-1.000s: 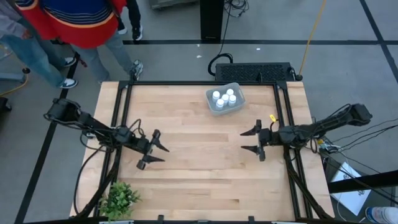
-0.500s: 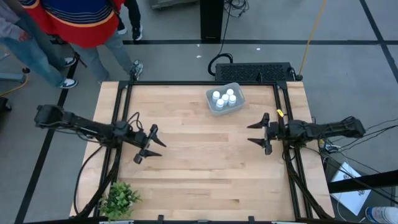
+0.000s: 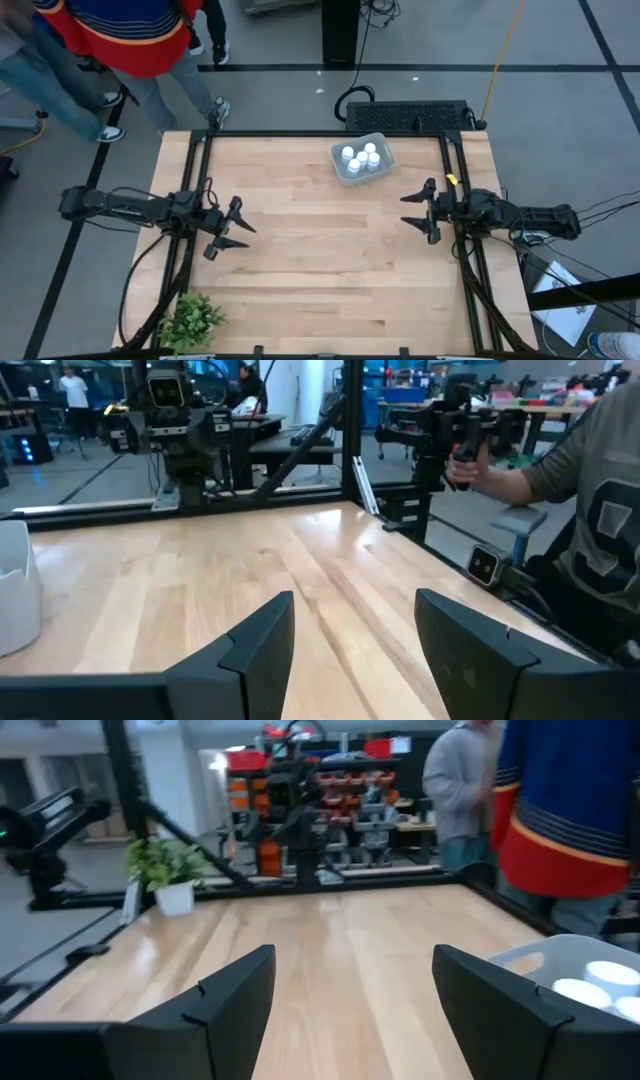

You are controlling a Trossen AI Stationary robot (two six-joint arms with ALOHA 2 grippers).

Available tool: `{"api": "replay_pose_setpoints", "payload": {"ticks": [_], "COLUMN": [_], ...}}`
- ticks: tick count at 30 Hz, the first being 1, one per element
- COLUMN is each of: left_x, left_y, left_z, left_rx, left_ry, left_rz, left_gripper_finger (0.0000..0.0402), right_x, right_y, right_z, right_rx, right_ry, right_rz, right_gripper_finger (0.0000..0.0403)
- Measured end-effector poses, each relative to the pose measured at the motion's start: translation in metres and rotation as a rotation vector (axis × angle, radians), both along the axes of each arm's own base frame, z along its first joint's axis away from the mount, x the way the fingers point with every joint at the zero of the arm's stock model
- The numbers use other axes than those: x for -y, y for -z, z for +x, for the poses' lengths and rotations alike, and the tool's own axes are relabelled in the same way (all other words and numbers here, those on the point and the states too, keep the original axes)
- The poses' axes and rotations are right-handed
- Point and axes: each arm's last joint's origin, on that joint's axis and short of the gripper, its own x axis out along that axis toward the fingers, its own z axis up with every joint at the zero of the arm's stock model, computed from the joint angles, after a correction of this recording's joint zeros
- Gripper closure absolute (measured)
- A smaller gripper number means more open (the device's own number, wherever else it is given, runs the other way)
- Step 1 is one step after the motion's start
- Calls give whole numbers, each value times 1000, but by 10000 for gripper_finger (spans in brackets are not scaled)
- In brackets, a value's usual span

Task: Pick and place pill bottles into a basket
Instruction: Return to Home Position

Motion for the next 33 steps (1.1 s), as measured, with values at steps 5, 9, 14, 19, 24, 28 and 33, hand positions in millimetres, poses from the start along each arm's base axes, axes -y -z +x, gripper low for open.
{"api": "replay_pose_setpoints", "payload": {"ticks": [5,9,14,19,24,28,33], "left_x": [-2,-4,-4,-4,-4,-4,-4], "left_y": [1,2,5,6,6,6,5], "left_z": [-4,-3,-1,-1,-1,-1,-1], "left_rx": [-7,-21,-62,-77,-77,-77,-76], "left_ry": [-76,-135,-158,-159,-159,-159,-159], "left_rz": [22,24,-7,-46,-45,-44,-45], "left_gripper_finger": [188,188,188,188,188,188,188], "right_x": [5,6,6,6,6,6,6], "right_y": [1,1,1,1,1,0,0], "right_z": [0,0,1,1,1,1,1], "right_rx": [-14,-15,-17,-13,-11,-9,-5], "right_ry": [21,26,23,21,21,21,21], "right_rz": [-29,-23,-19,-20,-20,-20,-20], "right_gripper_finger": [140,140,140,140,140,140,140]}}
